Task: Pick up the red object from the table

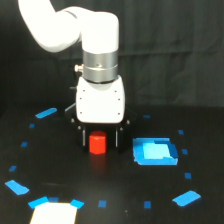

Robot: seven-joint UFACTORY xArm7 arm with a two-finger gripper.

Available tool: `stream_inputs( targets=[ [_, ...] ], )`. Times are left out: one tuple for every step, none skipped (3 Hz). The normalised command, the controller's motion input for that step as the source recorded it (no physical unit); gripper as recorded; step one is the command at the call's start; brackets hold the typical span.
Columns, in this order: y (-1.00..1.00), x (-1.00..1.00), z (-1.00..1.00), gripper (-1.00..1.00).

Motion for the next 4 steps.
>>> stream_inputs(
  targets=[
    [1.0, 0.2, -0.46, -1.0],
    [-0.21, -0.64, -0.27, 0.31],
    [-0.51, -0.51, 0.01, 0.61],
    [0.41, -0.25, -0.11, -0.73]
  ],
)
